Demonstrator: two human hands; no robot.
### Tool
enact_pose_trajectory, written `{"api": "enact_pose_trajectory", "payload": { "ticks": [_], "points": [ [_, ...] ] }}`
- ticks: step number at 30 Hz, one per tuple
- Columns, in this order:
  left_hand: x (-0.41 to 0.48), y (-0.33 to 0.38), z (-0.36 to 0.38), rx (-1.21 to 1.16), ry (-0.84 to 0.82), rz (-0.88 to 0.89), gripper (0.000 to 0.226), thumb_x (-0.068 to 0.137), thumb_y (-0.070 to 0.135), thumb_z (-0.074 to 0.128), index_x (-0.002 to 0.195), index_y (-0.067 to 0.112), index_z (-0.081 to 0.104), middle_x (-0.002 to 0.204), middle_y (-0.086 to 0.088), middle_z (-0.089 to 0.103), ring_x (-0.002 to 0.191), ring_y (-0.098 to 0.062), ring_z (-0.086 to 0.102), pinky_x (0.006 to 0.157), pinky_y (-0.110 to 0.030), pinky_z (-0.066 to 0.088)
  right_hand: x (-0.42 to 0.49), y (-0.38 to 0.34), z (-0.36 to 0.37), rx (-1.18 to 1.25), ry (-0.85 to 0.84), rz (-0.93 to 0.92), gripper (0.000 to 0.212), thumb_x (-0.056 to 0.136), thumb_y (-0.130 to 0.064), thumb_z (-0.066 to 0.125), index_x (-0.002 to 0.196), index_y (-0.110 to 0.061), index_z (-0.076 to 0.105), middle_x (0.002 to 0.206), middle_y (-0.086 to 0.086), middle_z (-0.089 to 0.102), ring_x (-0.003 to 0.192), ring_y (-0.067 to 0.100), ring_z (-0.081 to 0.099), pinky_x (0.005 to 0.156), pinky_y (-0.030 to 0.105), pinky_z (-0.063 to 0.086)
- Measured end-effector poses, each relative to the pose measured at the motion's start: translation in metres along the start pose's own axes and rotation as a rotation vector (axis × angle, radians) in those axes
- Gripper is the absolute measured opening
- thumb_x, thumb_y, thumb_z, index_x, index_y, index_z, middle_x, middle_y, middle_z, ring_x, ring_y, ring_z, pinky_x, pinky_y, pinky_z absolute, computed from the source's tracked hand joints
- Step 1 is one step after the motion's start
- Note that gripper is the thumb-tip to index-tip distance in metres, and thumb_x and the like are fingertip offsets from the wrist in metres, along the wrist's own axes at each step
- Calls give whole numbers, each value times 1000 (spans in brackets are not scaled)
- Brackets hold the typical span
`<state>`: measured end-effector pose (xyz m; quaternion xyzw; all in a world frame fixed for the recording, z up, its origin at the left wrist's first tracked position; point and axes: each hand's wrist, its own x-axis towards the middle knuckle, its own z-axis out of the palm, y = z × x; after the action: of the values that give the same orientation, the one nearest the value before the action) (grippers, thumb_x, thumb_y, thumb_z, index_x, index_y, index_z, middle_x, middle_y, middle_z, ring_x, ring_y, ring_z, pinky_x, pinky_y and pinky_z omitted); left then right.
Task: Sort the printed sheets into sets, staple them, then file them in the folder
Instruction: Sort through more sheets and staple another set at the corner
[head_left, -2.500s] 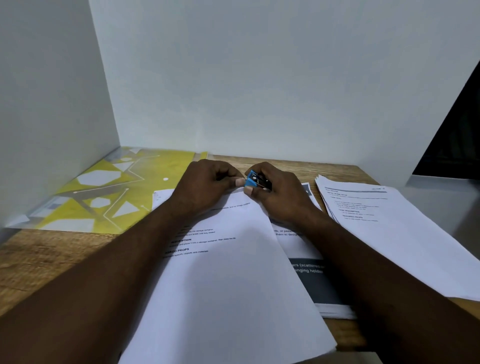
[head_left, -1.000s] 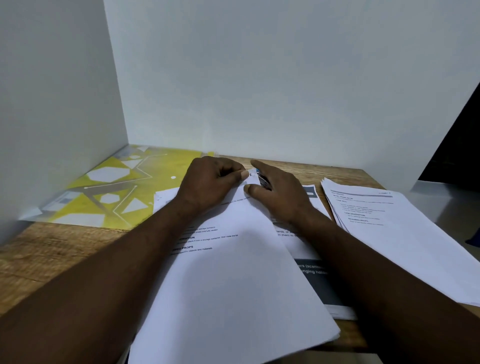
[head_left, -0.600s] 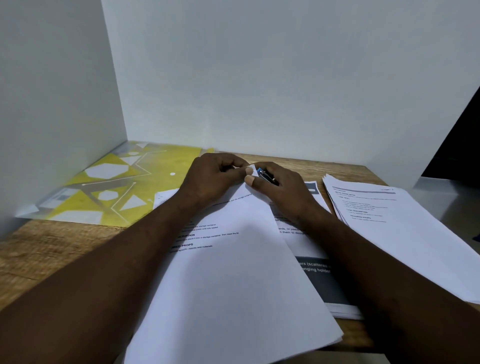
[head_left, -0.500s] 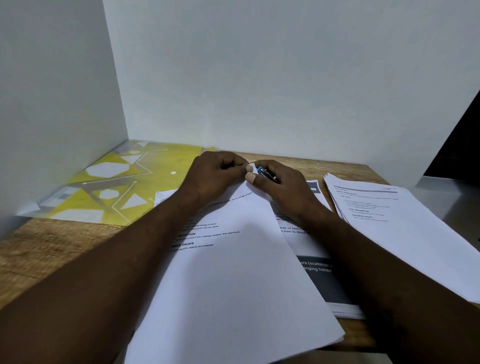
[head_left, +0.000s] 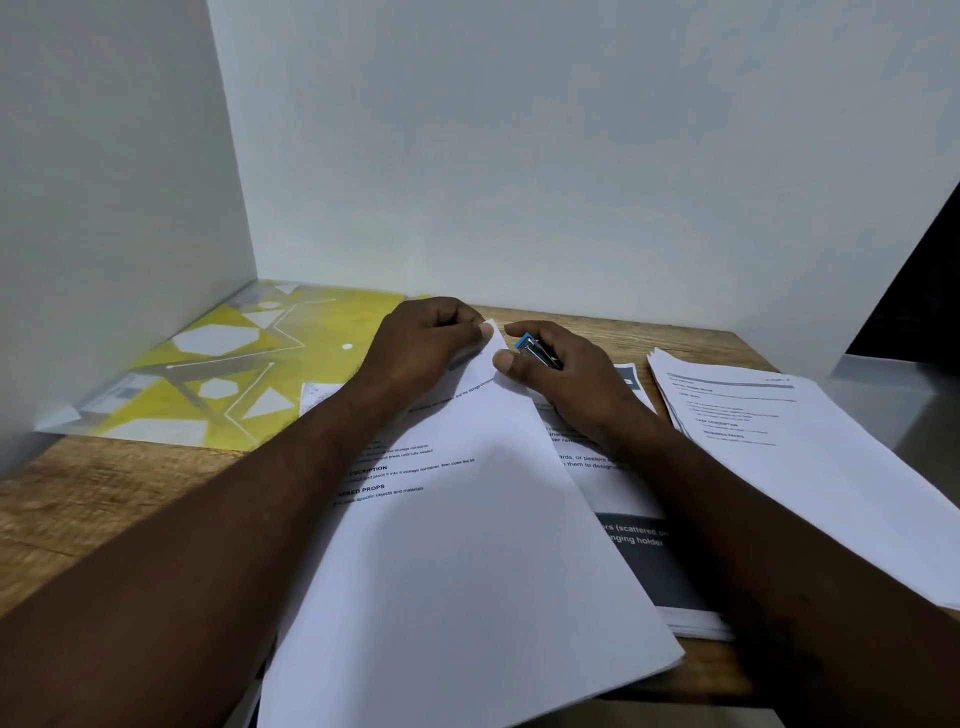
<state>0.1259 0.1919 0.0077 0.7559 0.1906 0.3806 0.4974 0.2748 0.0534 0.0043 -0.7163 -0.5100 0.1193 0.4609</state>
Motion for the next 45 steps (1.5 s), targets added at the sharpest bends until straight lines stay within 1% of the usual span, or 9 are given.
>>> {"api": "enact_pose_trajectory", "payload": {
  "ticks": [3, 7, 11, 16, 24, 30, 33, 37, 45],
  "points": [
    [2, -1, 2, -16, 14, -27, 26, 95, 21, 74, 71, 17, 64, 67, 10, 59, 65, -8, 50, 72, -28, 41, 0, 2, 0, 40, -35, 13, 61, 76, -48, 92, 130, -38, 67, 116, -11, 71, 100, -1, 67, 83, 13, 50],
    [3, -3, 4, -25, 32, -59, 23, 96, 20, 71, 75, 14, 66, 70, 8, 62, 68, -10, 53, 74, -29, 44, 4, 8, 3, 106, -33, 4, 59, 59, -48, 97, 111, -39, 69, 104, -5, 75, 92, 20, 72, 93, 47, 62],
    [5, -2, 3, -53, 46, -68, 26, 92, 28, 68, 78, 5, 67, 73, 3, 64, 73, -14, 55, 77, -34, 44, 7, 9, 4, 131, -17, -11, 51, 59, -46, 93, 103, -42, 68, 86, -10, 70, 76, 13, 62, 88, 49, 61],
    [5, -2, 4, -9, 74, -66, 28, 95, 27, 69, 83, 2, 70, 76, 0, 65, 73, -13, 55, 76, -33, 45, 6, 7, 5, 184, -39, 14, 55, 55, -48, 92, 104, -39, 68, 95, 10, 76, 85, 32, 71, 89, 62, 61],
    [2, 2, 4, -10, 93, -101, 40, 84, 36, 68, 86, -4, 68, 77, -6, 61, 72, -16, 52, 74, -35, 43, 5, 5, 7, 242, -27, 28, 51, 56, -42, 93, 101, -38, 69, 102, 13, 78, 100, 43, 73, 91, 62, 60],
    [3, 4, 4, -77, 101, -131, 23, 91, 27, 70, 76, 9, 72, 74, -1, 63, 71, -15, 55, 75, -31, 43, 3, 4, 5, 274, -38, 51, 44, 74, -12, 93, 108, -24, 69, 102, 15, 78, 86, 33, 76, 88, 58, 63],
    [6, 1, 3, -79, 105, -124, 29, 95, 22, 67, 85, -6, 67, 73, -2, 57, 70, -15, 49, 72, -31, 39, 3, 2, 5, 282, -44, 63, 43, 78, -6, 91, 111, -20, 68, 99, 12, 79, 81, 25, 75, 83, 51, 64],
    [6, 1, 1, -82, 86, -109, 34, 99, 20, 65, 67, 12, 58, 56, 12, 47, 55, -6, 42, 61, -26, 36, 2, 1, 5, 273, -39, 62, 43, 79, -6, 91, 114, -18, 68, 99, 10, 78, 78, 20, 74, 79, 44, 64],
    [4, -4, -1, -58, 45, -33, 20, 96, 24, 75, 76, 20, 70, 77, 5, 68, 73, -11, 58, 80, -33, 48, 5, 5, 7, 287, -26, 53, 50, 69, -20, 95, 111, -23, 70, 103, 12, 78, 89, 32, 76, 89, 57, 63]
  ]
}}
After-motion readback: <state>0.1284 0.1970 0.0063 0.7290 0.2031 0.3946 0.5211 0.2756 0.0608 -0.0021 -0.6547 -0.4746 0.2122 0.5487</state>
